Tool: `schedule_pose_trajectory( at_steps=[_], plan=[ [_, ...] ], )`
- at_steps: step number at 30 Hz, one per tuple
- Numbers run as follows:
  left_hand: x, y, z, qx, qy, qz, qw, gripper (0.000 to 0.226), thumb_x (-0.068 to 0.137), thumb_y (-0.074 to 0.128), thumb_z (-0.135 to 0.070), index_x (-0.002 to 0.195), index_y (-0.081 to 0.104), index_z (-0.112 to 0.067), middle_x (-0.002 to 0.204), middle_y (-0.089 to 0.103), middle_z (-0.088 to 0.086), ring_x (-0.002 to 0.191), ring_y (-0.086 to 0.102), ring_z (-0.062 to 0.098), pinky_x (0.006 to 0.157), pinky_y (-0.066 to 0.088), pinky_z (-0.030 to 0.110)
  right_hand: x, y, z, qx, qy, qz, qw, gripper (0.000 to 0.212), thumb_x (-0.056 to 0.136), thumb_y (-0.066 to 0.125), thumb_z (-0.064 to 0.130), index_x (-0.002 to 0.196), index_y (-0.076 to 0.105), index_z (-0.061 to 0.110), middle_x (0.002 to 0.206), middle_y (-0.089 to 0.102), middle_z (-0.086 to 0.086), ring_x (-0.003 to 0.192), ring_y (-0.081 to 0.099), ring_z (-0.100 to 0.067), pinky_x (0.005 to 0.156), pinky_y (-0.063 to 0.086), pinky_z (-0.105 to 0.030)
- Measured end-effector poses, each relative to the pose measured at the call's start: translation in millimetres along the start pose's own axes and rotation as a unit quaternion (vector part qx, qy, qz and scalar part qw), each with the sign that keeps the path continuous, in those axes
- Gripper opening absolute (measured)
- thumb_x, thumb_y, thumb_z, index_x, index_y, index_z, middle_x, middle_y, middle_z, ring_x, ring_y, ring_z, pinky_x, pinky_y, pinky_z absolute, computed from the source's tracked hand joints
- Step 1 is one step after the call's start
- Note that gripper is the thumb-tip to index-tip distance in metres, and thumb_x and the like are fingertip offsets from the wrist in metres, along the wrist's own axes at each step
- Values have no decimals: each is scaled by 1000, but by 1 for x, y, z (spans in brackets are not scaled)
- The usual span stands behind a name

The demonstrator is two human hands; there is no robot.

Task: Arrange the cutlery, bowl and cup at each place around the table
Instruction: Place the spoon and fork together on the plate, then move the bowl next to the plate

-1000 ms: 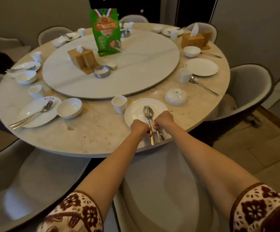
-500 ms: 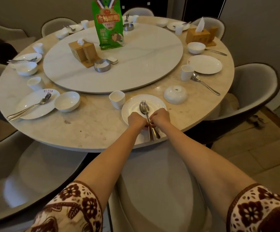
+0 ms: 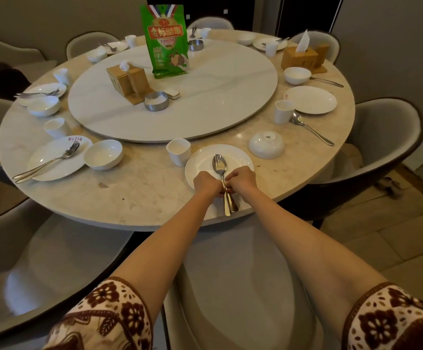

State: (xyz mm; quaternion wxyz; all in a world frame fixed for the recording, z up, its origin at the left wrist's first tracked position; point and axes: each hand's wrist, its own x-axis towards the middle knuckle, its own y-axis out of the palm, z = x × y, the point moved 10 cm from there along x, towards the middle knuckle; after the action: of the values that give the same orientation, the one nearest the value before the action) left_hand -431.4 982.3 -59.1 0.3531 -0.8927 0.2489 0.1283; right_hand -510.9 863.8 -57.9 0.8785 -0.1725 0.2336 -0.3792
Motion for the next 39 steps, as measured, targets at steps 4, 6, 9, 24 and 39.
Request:
schedule_pose_trajectory(
  at_steps=[4,6,9,24,39],
  plan=[
    [4,-15,-21,-3,50,-91,995,7,83,67,-5,76,66,-5,87,67,14,89,67,29,82,56,33,11,-15,9,2,-33,22,999,16,83,65,-6,97,71,-3,95,68,-19,76,66,-27,62,58,-31],
    [5,-21,-42,-23,102,-136,985,7,83,66,-5,89,69,-7,96,68,11,97,64,25,81,47,25,28,-43,19,-6,-86,-22,996,19,81,68,-1,100,71,2,98,68,-16,86,65,-27,69,56,-32],
    [11,-4,-80,-25,178,-139,974,28,81,61,2,106,68,-8,103,68,7,95,63,20,78,44,20,56,-87,31,-68,-167,-82,980,35,79,72,12,113,64,7,110,59,-12,106,54,-27,83,44,-29],
    [101,112,-135,-60,92,29,994,65,87,41,8,147,34,-15,147,43,13,133,44,26,105,44,36,160,-90,-11,-290,-195,65,935,113,65,75,61,152,9,33,157,5,-15,139,15,-42,116,19,-50],
    [81,70,-163,-71,222,46,971,60,73,60,16,127,61,-11,124,65,8,117,60,20,93,49,28,167,-112,20,-112,-71,190,973,84,63,78,57,131,48,19,124,55,-4,109,55,-25,85,50,-39]
  ],
)
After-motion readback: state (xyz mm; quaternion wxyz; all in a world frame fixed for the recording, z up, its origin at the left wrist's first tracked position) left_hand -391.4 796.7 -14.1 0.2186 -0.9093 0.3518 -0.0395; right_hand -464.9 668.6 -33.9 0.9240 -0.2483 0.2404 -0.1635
